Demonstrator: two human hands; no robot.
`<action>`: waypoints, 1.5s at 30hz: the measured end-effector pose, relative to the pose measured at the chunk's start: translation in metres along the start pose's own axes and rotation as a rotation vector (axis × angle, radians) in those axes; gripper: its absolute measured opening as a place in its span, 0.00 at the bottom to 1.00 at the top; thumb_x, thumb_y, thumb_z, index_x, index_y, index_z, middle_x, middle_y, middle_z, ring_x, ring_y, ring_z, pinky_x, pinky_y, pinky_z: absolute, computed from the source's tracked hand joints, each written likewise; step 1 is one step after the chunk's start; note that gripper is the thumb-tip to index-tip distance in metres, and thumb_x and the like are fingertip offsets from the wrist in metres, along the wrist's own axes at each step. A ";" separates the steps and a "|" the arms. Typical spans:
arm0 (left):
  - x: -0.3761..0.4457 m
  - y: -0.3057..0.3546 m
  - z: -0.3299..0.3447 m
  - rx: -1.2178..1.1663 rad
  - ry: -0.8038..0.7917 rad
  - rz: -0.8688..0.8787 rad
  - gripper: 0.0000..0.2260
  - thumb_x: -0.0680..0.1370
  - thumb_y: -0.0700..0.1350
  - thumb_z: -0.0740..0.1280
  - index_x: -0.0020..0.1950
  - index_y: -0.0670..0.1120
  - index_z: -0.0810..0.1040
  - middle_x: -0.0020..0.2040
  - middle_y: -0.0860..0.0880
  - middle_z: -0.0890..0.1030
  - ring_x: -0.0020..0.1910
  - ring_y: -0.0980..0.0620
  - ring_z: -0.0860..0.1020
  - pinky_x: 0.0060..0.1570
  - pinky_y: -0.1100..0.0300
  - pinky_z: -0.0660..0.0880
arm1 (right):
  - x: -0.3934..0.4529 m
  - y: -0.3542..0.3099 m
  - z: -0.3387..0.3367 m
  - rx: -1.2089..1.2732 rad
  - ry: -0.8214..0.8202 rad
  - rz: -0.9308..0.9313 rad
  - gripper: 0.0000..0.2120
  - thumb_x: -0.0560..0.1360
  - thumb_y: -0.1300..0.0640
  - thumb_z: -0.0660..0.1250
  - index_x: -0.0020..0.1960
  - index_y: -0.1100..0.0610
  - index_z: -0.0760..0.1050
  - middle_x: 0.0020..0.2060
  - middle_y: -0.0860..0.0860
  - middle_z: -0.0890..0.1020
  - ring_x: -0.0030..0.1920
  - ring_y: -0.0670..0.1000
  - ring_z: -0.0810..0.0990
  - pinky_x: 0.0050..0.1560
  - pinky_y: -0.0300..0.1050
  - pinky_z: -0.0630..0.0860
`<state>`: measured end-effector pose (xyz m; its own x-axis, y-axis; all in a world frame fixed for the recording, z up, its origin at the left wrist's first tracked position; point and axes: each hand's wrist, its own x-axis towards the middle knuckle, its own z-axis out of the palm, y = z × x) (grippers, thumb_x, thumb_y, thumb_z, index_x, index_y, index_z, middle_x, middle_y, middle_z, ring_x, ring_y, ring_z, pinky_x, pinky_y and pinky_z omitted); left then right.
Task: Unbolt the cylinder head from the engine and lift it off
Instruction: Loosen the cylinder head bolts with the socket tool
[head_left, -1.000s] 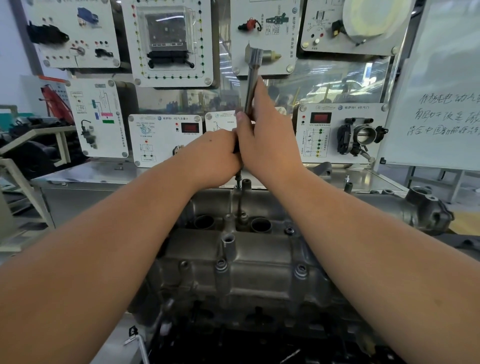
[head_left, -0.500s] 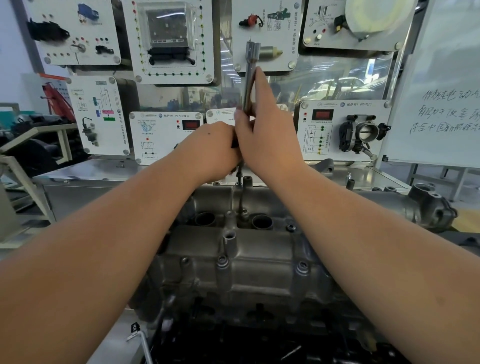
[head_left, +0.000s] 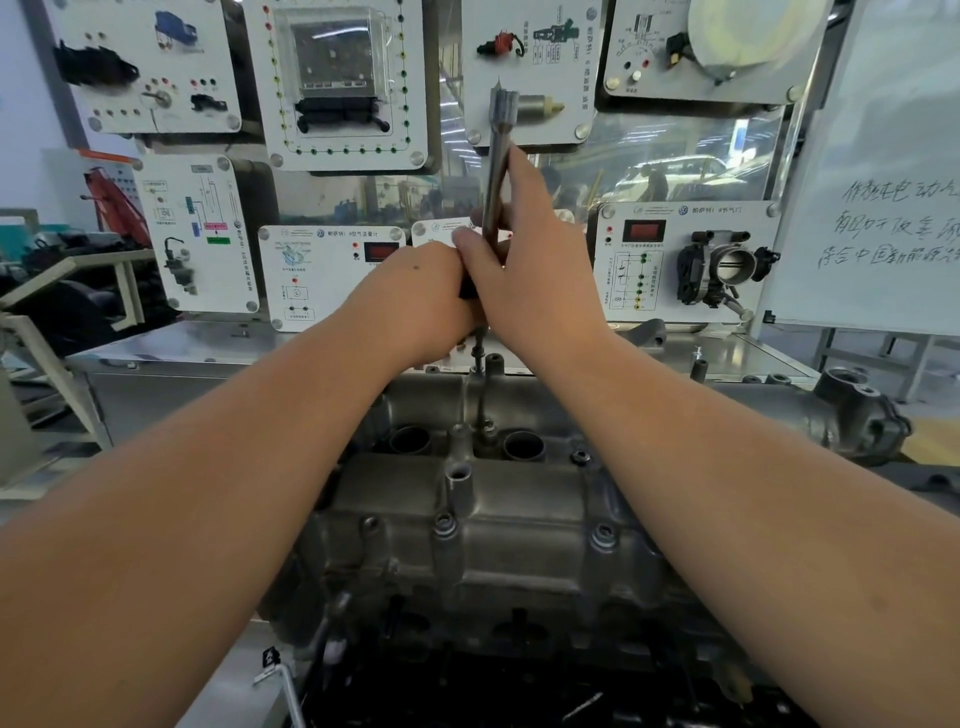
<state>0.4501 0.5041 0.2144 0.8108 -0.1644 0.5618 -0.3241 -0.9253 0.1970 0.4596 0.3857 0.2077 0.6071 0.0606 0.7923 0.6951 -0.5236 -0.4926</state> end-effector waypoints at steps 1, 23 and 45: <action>0.000 0.000 0.000 -0.008 0.009 -0.001 0.15 0.78 0.41 0.64 0.34 0.53 0.69 0.32 0.51 0.76 0.32 0.55 0.74 0.30 0.60 0.66 | 0.001 0.000 0.000 0.004 0.010 -0.009 0.30 0.82 0.54 0.65 0.80 0.52 0.57 0.53 0.53 0.84 0.49 0.52 0.83 0.51 0.45 0.78; -0.002 -0.001 0.001 -0.068 -0.035 0.029 0.15 0.79 0.39 0.62 0.34 0.51 0.69 0.31 0.50 0.74 0.30 0.54 0.72 0.29 0.59 0.62 | 0.003 0.001 0.000 -0.004 -0.015 -0.005 0.28 0.83 0.57 0.61 0.81 0.51 0.56 0.48 0.54 0.85 0.43 0.53 0.83 0.48 0.51 0.81; -0.002 0.000 0.001 -0.110 -0.058 0.043 0.13 0.79 0.40 0.61 0.35 0.52 0.71 0.34 0.49 0.78 0.33 0.52 0.76 0.31 0.57 0.68 | 0.009 0.007 0.001 -0.008 0.020 -0.007 0.19 0.83 0.57 0.62 0.72 0.58 0.67 0.36 0.46 0.77 0.37 0.46 0.77 0.36 0.42 0.70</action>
<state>0.4491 0.5045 0.2121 0.8211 -0.2252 0.5245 -0.4075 -0.8747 0.2624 0.4705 0.3836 0.2106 0.5947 0.0472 0.8026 0.6960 -0.5300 -0.4845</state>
